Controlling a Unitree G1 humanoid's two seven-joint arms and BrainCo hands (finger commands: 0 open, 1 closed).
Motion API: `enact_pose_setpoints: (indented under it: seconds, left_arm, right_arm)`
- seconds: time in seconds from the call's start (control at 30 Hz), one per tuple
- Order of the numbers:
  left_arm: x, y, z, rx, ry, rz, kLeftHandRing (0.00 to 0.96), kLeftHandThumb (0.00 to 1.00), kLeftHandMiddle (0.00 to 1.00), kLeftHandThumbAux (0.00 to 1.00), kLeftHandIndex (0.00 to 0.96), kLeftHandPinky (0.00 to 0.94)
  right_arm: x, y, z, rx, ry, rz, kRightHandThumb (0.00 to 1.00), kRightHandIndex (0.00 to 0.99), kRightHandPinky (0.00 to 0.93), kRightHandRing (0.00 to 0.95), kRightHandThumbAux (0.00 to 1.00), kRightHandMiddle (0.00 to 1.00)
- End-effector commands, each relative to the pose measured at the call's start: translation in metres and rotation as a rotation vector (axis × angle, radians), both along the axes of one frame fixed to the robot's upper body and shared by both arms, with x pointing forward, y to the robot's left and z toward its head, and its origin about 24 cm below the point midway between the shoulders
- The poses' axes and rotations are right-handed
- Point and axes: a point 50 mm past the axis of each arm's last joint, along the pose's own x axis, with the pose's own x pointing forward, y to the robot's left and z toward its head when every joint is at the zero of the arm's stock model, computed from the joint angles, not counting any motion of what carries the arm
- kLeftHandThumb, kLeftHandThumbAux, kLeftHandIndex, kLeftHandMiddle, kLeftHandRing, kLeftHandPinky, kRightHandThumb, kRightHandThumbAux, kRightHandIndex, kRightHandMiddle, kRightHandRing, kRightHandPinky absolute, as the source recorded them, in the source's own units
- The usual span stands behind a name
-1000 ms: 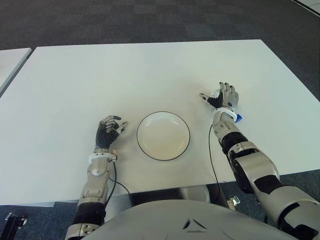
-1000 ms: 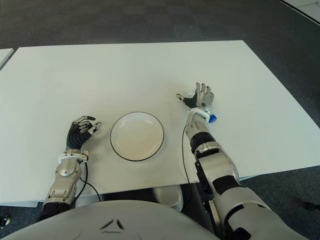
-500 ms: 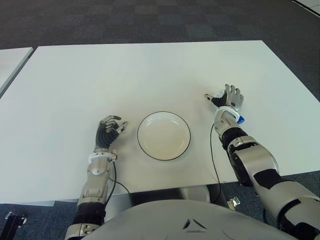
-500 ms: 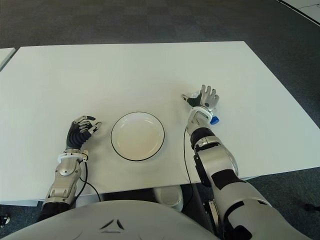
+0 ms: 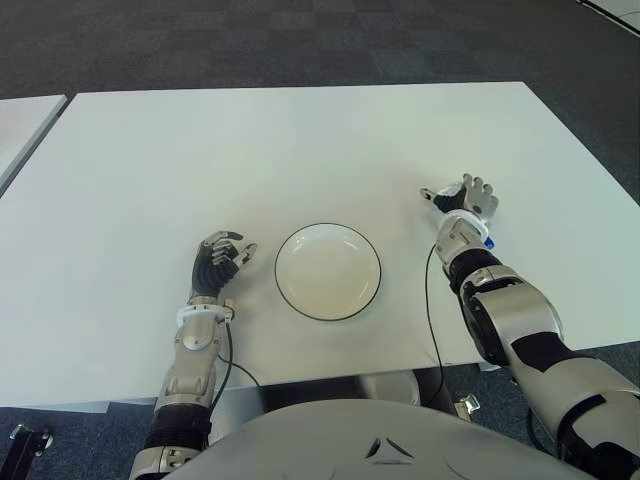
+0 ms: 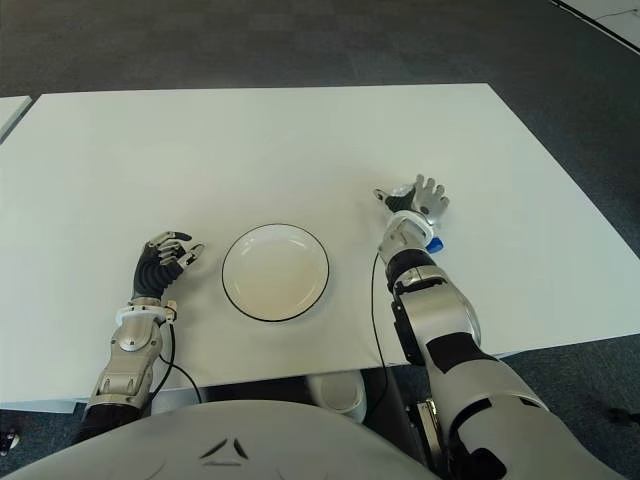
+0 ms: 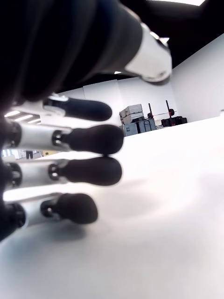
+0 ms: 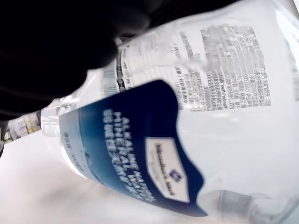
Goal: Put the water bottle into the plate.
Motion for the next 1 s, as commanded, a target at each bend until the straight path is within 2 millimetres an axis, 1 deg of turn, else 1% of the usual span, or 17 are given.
enact_pose_setpoints:
  seconds: [0.03,0.23,0.33,0.43,0.47,0.5,0.53,0.57,0.6,0.7,0.8,0.9,0.93,0.97,1.0]
  left_arm:
    - [-0.0091,0.0014,-0.0113,0.002,0.075,0.025,0.696,0.707,0.723,0.716,0.437,0.684]
    - [-0.0092,0.0011,-0.0108,-0.011,0.071,0.02,0.702,0.708,0.729,0.716,0.437,0.694]
    - [-0.0092,0.001,-0.0104,-0.014,0.069,0.019,0.702,0.708,0.73,0.715,0.437,0.692]
    - [-0.0093,0.0009,-0.0103,-0.007,0.07,0.021,0.701,0.708,0.73,0.715,0.437,0.691]
    - [-0.0093,0.0009,-0.0102,-0.004,0.071,0.022,0.701,0.708,0.729,0.715,0.437,0.691]
    - [-0.0094,0.0009,-0.0102,-0.002,0.073,0.023,0.7,0.707,0.729,0.715,0.437,0.69]
    - [-0.0094,0.0009,-0.0102,-0.001,0.074,0.023,0.7,0.707,0.728,0.715,0.437,0.69]
    - [-0.0092,0.0012,-0.0103,-0.001,0.074,0.024,0.699,0.707,0.727,0.715,0.437,0.69]
    - [-0.0091,0.0014,-0.0104,-0.001,0.074,0.025,0.7,0.707,0.727,0.714,0.438,0.692]
    - [-0.0088,0.002,-0.0106,0.001,0.073,0.023,0.701,0.707,0.728,0.714,0.438,0.695]
    - [-0.0086,0.0024,-0.0107,-0.001,0.072,0.019,0.704,0.706,0.729,0.714,0.438,0.698]
    - [-0.0084,0.0026,-0.0107,-0.009,0.073,0.015,0.705,0.706,0.729,0.714,0.438,0.699]
    - [-0.0085,0.0026,-0.0107,-0.012,0.074,0.015,0.703,0.706,0.729,0.714,0.438,0.694]
    - [-0.0086,0.0025,-0.0106,-0.016,0.074,0.015,0.702,0.706,0.728,0.714,0.437,0.691]
    - [-0.0086,0.0025,-0.0104,-0.019,0.074,0.015,0.7,0.707,0.727,0.714,0.437,0.687]
  right_arm:
    - [-0.046,-0.0015,-0.0552,0.103,0.261,-0.074,0.421,0.0,0.0,0.0,0.358,0.0]
    - [-0.049,-0.0036,-0.058,0.156,0.281,-0.107,0.38,0.0,0.0,0.0,0.406,0.0]
    - [-0.05,-0.0047,-0.0587,0.188,0.297,-0.135,0.34,0.0,0.0,0.0,0.455,0.0]
    - [-0.0508,-0.0058,-0.0589,0.197,0.306,-0.15,0.314,0.0,0.005,0.0,0.481,0.0]
    - [-0.051,-0.0062,-0.0591,0.2,0.309,-0.153,0.299,0.026,0.057,0.0,0.504,0.0]
    - [-0.0509,-0.0064,-0.0589,0.203,0.311,-0.155,0.293,0.036,0.075,0.0,0.513,0.0]
    - [-0.0508,-0.0065,-0.0587,0.204,0.312,-0.156,0.29,0.117,0.13,0.034,0.53,0.034]
    - [-0.05,-0.0065,-0.0583,0.212,0.308,-0.153,0.288,0.17,0.165,0.056,0.541,0.057]
    - [-0.0495,-0.0065,-0.0581,0.218,0.304,-0.151,0.312,0.259,0.206,0.108,0.561,0.118]
    - [-0.049,-0.0063,-0.0582,0.233,0.299,-0.144,0.349,0.377,0.253,0.177,0.587,0.202]
    - [-0.0498,-0.006,-0.0593,0.237,0.301,-0.141,0.367,0.435,0.266,0.211,0.601,0.251]
    - [-0.0509,-0.006,-0.0604,0.238,0.303,-0.142,0.364,0.48,0.282,0.229,0.625,0.28]
    - [-0.051,-0.006,-0.0605,0.238,0.302,-0.143,0.48,0.462,0.312,0.256,0.659,0.307]
    - [-0.0513,-0.0061,-0.0607,0.24,0.301,-0.144,0.555,0.451,0.331,0.273,0.68,0.325]
    - [-0.0515,-0.0062,-0.0608,0.24,0.3,-0.145,0.603,0.444,0.4,0.343,0.694,0.385]
